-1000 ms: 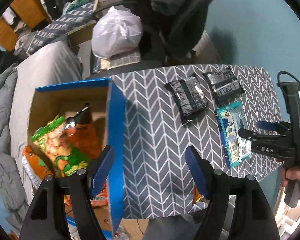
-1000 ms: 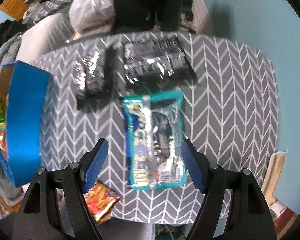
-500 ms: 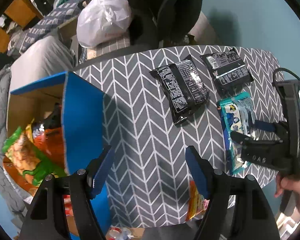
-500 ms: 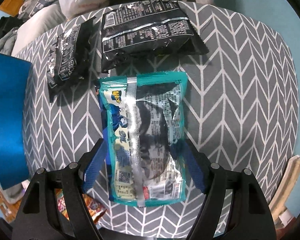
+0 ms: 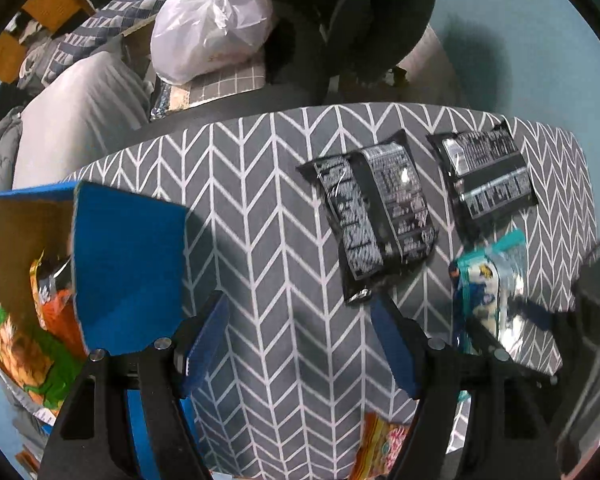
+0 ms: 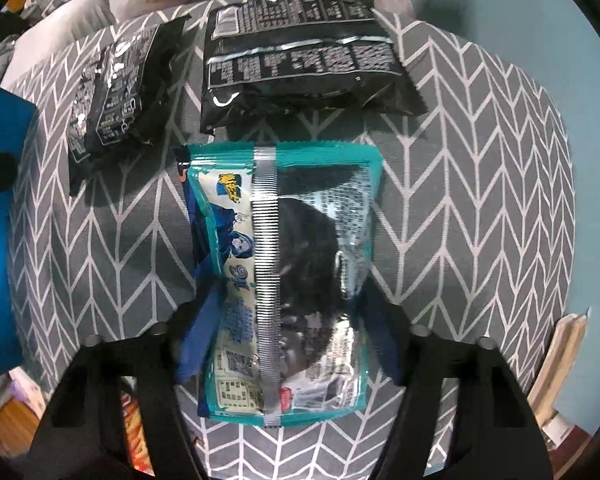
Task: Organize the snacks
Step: 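Grasp the teal clear bag with the right tool while the left tool grasps a black packet, then carry both packets over the box and open both tools to drop them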
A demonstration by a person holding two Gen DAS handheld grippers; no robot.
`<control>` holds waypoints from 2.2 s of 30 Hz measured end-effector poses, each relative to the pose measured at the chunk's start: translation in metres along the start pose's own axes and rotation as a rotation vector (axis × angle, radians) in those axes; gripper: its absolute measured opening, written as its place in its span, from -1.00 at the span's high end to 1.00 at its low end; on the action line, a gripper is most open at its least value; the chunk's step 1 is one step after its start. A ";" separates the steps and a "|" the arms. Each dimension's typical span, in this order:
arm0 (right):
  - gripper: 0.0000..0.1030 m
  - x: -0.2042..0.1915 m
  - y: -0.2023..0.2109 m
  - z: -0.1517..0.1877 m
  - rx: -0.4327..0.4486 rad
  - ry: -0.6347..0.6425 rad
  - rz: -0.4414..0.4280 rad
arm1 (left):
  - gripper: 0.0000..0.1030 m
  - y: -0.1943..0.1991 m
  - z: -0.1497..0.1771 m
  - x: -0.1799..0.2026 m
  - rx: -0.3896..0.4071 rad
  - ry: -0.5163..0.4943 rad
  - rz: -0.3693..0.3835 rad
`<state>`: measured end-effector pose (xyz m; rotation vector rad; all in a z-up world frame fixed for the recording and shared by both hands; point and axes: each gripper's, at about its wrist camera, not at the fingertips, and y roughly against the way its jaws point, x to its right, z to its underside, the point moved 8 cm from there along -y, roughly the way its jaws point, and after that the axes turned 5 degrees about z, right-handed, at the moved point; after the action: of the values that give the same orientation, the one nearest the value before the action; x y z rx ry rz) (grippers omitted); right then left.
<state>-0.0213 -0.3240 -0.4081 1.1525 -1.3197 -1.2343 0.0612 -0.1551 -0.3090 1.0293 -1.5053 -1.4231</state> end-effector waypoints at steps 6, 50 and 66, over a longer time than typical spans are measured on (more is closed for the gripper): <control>-0.18 0.016 0.012 0.008 0.003 -0.020 -0.024 | -0.45 -0.012 -0.017 0.009 -0.032 0.027 0.017; -0.18 0.088 0.065 0.013 0.088 -0.139 -0.088 | -0.09 -0.044 -0.060 0.018 -0.019 0.129 0.135; -0.18 0.060 0.104 0.000 0.149 -0.034 -0.082 | -0.09 0.019 0.000 0.004 0.048 0.015 0.088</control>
<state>-0.0296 -0.3790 -0.3024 1.3070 -1.4214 -1.2362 0.0592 -0.1583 -0.2895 0.9879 -1.5622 -1.3209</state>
